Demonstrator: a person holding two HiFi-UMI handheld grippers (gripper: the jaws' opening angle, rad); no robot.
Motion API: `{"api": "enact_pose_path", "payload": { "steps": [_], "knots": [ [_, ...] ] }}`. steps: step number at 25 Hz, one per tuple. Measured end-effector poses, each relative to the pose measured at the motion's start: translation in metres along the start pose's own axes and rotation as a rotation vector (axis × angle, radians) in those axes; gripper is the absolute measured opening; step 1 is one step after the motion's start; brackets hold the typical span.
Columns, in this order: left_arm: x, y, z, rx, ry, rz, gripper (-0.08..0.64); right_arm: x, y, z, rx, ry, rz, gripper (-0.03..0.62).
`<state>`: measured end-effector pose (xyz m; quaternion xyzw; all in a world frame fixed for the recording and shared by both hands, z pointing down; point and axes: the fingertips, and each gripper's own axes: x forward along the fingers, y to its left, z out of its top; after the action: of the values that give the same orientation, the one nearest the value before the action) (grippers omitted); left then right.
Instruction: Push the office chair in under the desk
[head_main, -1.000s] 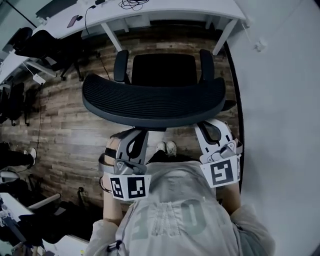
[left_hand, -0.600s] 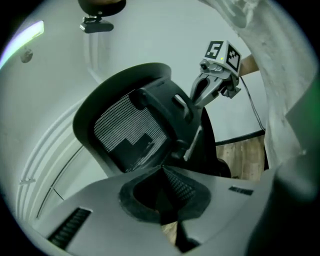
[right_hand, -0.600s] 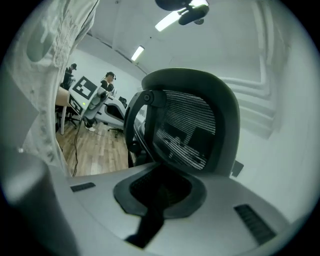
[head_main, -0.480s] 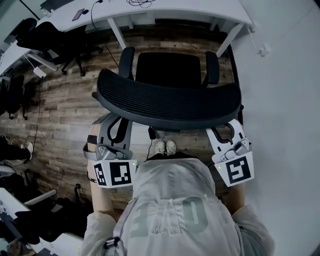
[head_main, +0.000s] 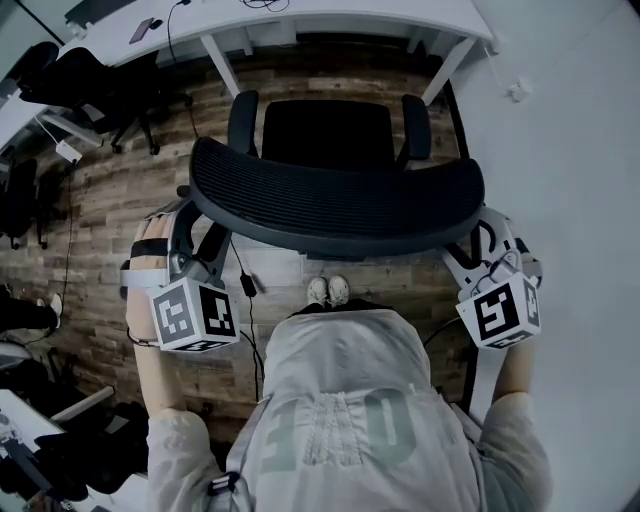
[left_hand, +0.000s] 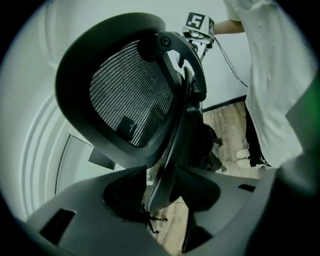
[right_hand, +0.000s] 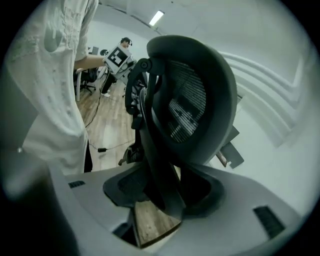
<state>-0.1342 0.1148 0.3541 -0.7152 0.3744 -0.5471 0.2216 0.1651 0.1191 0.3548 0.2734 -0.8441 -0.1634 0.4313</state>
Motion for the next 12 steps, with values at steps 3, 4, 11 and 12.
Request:
{"api": "enact_pose_path", "payload": {
  "steps": [3,4,11,12],
  "knots": [
    [0.007,-0.003,-0.001,0.045,0.027,-0.037,0.181,0.009,-0.001,-0.015,-0.054,0.048,0.007,0.195],
    [0.008,-0.004,-0.001,0.055,0.031,-0.045,0.181,0.013,-0.002,-0.016,-0.071,0.057,0.007,0.195],
    [0.022,-0.016,0.002,0.155,0.047,-0.084,0.181,0.024,0.0,-0.02,-0.141,0.098,0.027,0.195],
    [0.024,-0.016,0.003,0.173,0.052,-0.082,0.181,0.025,0.0,-0.02,-0.15,0.096,0.025,0.195]
  ]
}}
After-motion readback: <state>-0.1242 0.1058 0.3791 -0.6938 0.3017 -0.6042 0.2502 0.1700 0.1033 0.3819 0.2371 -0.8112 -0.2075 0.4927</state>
